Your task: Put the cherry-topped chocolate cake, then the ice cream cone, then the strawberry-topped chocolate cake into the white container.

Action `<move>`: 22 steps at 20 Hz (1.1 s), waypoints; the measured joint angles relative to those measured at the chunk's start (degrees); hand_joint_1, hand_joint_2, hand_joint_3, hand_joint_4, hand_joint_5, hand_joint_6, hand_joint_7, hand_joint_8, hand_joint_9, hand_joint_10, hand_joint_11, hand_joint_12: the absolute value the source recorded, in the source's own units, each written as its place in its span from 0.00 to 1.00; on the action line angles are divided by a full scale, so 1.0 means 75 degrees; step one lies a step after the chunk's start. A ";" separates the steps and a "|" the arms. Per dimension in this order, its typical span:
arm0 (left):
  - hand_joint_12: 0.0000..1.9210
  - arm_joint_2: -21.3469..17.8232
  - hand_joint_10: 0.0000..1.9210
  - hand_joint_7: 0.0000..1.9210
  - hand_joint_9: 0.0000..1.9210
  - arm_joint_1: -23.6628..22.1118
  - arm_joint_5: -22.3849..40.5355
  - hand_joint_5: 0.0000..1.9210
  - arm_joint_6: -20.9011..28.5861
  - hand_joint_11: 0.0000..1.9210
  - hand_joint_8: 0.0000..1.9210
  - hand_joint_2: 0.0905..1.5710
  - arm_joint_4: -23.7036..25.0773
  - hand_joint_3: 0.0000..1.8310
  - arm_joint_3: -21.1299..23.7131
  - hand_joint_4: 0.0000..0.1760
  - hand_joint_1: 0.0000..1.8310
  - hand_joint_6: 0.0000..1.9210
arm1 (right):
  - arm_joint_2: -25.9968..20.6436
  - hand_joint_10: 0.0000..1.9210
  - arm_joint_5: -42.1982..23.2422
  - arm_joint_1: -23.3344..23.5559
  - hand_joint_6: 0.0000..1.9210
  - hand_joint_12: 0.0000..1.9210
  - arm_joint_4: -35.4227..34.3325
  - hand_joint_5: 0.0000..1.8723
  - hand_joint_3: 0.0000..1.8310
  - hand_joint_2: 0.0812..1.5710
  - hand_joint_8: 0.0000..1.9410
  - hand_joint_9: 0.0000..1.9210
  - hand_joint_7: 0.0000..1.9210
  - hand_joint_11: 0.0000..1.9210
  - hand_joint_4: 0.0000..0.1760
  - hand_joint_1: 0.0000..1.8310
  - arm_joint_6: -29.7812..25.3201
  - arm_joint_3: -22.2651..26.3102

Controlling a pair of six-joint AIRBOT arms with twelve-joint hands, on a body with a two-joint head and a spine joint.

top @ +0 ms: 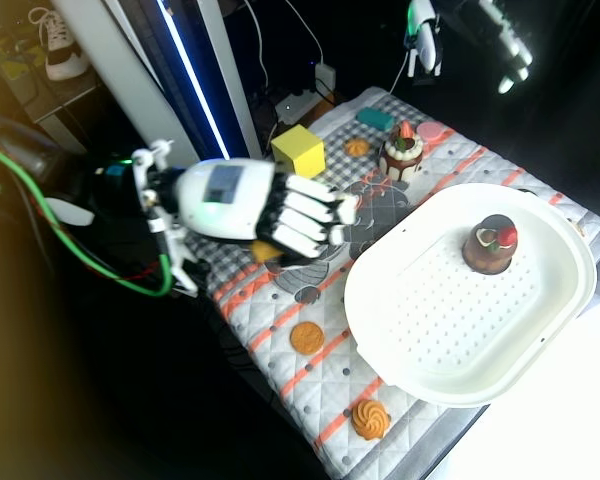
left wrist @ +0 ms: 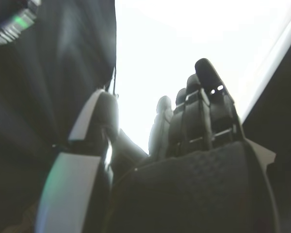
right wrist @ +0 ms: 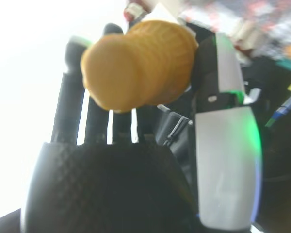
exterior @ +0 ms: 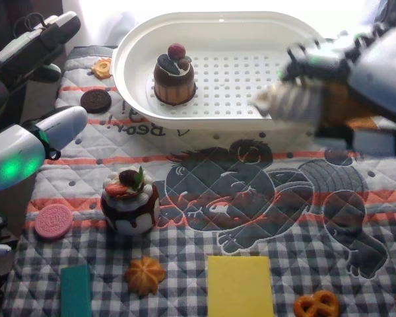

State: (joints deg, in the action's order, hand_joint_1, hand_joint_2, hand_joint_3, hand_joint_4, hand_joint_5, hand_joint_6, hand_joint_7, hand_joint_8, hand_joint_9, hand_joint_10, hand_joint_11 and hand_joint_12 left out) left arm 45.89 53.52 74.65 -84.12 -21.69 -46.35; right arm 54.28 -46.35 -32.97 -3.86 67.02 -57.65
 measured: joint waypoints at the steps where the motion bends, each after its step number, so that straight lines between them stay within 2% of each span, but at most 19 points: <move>1: 0.51 0.0000 0.01 0.03 0.08 0.0041 0.0026 0.09 0.0000 0.00 0.00 0.84 -0.0041 0.00 0.0015 0.27 0.43 0.00 | 0.0163 0.74 0.0245 0.0291 0.77 0.96 -0.0026 0.32 0.00 0.82 0.79 0.31 0.37 0.26 0.00 0.61 0.0122 -0.0175; 2: 0.46 0.0003 0.00 0.02 0.08 0.0087 0.0029 0.09 0.0000 0.00 0.00 0.85 -0.0047 0.00 0.0015 0.36 0.42 0.00 | 0.0367 0.75 0.0673 0.0708 0.74 0.95 -0.0079 0.32 0.00 0.81 0.76 0.41 0.41 0.36 0.00 0.63 0.0283 -0.0428; 3: 0.45 0.0003 0.01 0.04 0.09 0.0093 0.0038 0.09 0.0000 0.00 0.01 0.85 -0.0047 0.00 0.0017 0.34 0.41 0.00 | 0.0560 0.78 0.0976 0.1000 0.71 0.96 -0.0061 0.33 0.00 0.80 0.78 0.44 0.42 0.40 0.00 0.64 0.0318 -0.0682; 4: 0.46 0.0003 0.01 0.06 0.09 0.0111 0.0041 0.09 0.0000 0.00 0.01 0.85 -0.0111 0.00 0.0023 0.32 0.40 0.00 | 0.0851 0.76 0.1253 0.1259 0.72 0.94 -0.0210 0.33 0.00 0.80 0.77 0.44 0.42 0.42 0.00 0.64 0.0460 -0.1003; 5: 0.44 0.0003 0.01 0.06 0.10 0.0125 0.0038 0.10 0.0000 0.00 0.01 0.85 -0.0146 0.00 0.0023 0.39 0.40 0.00 | 0.1119 0.84 0.1545 0.1425 0.70 0.99 -0.0428 0.33 0.00 0.81 0.83 0.42 0.39 0.43 0.00 0.64 0.0635 -0.1271; 6: 0.43 0.0012 0.01 0.04 0.09 0.0131 0.0015 0.10 0.0000 0.00 0.00 0.86 -0.0146 0.00 0.0023 0.37 0.41 0.00 | 0.1317 0.88 0.1807 0.1510 0.71 1.00 -0.0516 0.32 0.00 0.82 0.86 0.38 0.37 0.41 0.00 0.63 0.0679 -0.1501; 8: 0.42 0.0090 0.01 0.04 0.09 0.0134 -0.0061 0.11 -0.0003 0.00 0.00 0.86 -0.0169 0.00 0.0020 0.22 0.43 0.01 | 0.1816 0.85 0.2430 0.1629 0.74 1.00 -0.0758 0.31 0.00 0.84 0.88 0.32 0.34 0.28 0.00 0.62 0.0676 -0.2069; 9: 0.45 0.0137 0.01 0.04 0.10 0.0134 -0.0093 0.11 0.0000 0.00 0.00 0.87 -0.0160 0.00 0.0020 0.20 0.45 0.00 | 0.2090 0.80 0.2739 0.1690 0.79 0.97 -0.0994 0.30 0.00 0.85 0.87 0.26 0.32 0.20 0.00 0.59 0.0679 -0.2398; 10: 0.45 0.0152 0.01 0.05 0.10 0.0134 -0.0137 0.11 0.0000 0.00 0.00 0.87 -0.0137 0.00 0.0020 0.28 0.44 0.00 | 0.2291 0.89 0.2955 0.1714 0.79 0.95 -0.1107 0.29 0.00 0.84 0.82 0.30 0.31 0.18 0.00 0.67 0.0676 -0.2669; 11: 0.48 0.0154 0.01 0.06 0.11 0.0134 -0.0166 0.10 0.0003 0.00 0.00 0.87 -0.0128 0.00 0.0006 0.15 0.44 0.00 | 0.2451 0.84 0.3075 0.1737 0.77 0.99 -0.1236 0.28 0.00 0.84 0.83 0.29 0.36 0.24 0.00 0.63 0.0685 -0.2868; 12: 0.49 0.0154 0.01 0.06 0.10 0.0134 -0.0187 0.08 0.0000 0.00 0.00 0.88 -0.0157 0.00 -0.0015 0.03 0.43 0.00 | 0.2611 0.66 0.3226 0.1754 0.49 0.94 -0.1338 0.11 0.00 0.81 0.49 0.10 0.14 0.05 0.00 0.53 0.0685 -0.3089; 13: 0.49 0.0154 0.01 0.06 0.10 0.0134 -0.0189 0.08 0.0000 0.00 0.00 0.88 -0.0181 0.00 -0.0020 0.03 0.43 0.00 | 0.2696 0.66 0.3299 0.1751 0.49 0.94 -0.1384 0.11 0.00 0.81 0.49 0.10 0.14 0.05 0.00 0.53 0.0688 -0.3194; 14: 0.51 0.0154 0.01 0.05 0.10 0.0134 -0.0189 0.09 0.0000 0.00 0.00 0.87 -0.0187 0.00 -0.0026 0.19 0.44 0.00 | 0.2841 0.15 0.3480 0.1751 0.13 0.61 -0.1518 0.01 0.00 0.78 0.06 0.00 0.01 0.00 0.30 0.46 0.0691 -0.3366; 15: 0.51 0.0163 0.01 0.05 0.10 0.0134 -0.0184 0.09 0.0000 0.00 0.00 0.87 -0.0172 0.00 -0.0026 0.19 0.44 0.00 | 0.2885 0.15 0.3576 0.1751 0.13 0.61 -0.1553 0.01 0.00 0.78 0.06 0.00 0.01 0.00 0.30 0.46 0.0697 -0.3424; 16: 0.51 0.0189 0.01 0.05 0.10 0.0134 -0.0184 0.09 0.0006 0.00 0.00 0.87 -0.0160 0.00 -0.0026 0.26 0.43 0.00 | 0.2900 0.04 0.3622 0.1751 0.03 0.46 -0.1574 0.00 0.00 0.76 0.01 0.00 0.00 0.00 0.28 0.45 0.0694 -0.3436; 18: 0.47 0.0204 0.00 0.04 0.09 0.0134 -0.0221 0.08 0.0029 0.00 0.00 0.87 -0.0154 0.00 -0.0026 0.34 0.40 0.00 | 0.2894 0.00 0.3529 0.1763 0.00 0.45 -0.1591 0.00 0.00 0.74 0.00 0.00 0.00 0.00 0.50 0.41 0.0697 -0.3392; 19: 0.47 0.0204 0.00 0.04 0.09 0.0134 -0.0213 0.08 0.0029 0.00 0.00 0.87 -0.0175 0.00 -0.0026 0.32 0.40 0.00 | 0.2871 0.00 0.3532 0.1760 0.00 0.52 -0.1603 0.00 0.00 0.73 0.00 0.00 0.00 0.00 0.63 0.36 0.0697 -0.3319; 21: 0.47 0.0204 0.01 0.05 0.10 0.0134 -0.0204 0.09 0.0032 0.00 0.00 0.87 -0.0184 0.00 -0.0026 0.34 0.42 0.00 | 0.2815 0.00 0.3520 0.1760 0.00 0.60 -0.1603 0.00 0.00 0.72 0.00 0.00 0.00 0.00 0.58 0.34 0.0699 -0.3080; 22: 0.48 0.0204 0.01 0.05 0.10 0.0134 -0.0195 0.09 0.0032 0.00 0.00 0.87 -0.0152 0.00 -0.0026 0.33 0.42 0.00 | 0.2684 0.00 0.3465 0.1760 0.00 0.70 -0.1556 0.00 0.00 0.73 0.00 0.00 0.00 0.00 0.53 0.35 0.0694 -0.2792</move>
State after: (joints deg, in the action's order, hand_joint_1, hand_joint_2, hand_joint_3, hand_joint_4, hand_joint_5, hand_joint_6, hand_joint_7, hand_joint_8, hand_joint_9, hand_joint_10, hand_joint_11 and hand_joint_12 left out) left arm 47.42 54.52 73.19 -83.88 -22.83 -46.54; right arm 74.41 -20.36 -19.77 -15.53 72.23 -78.59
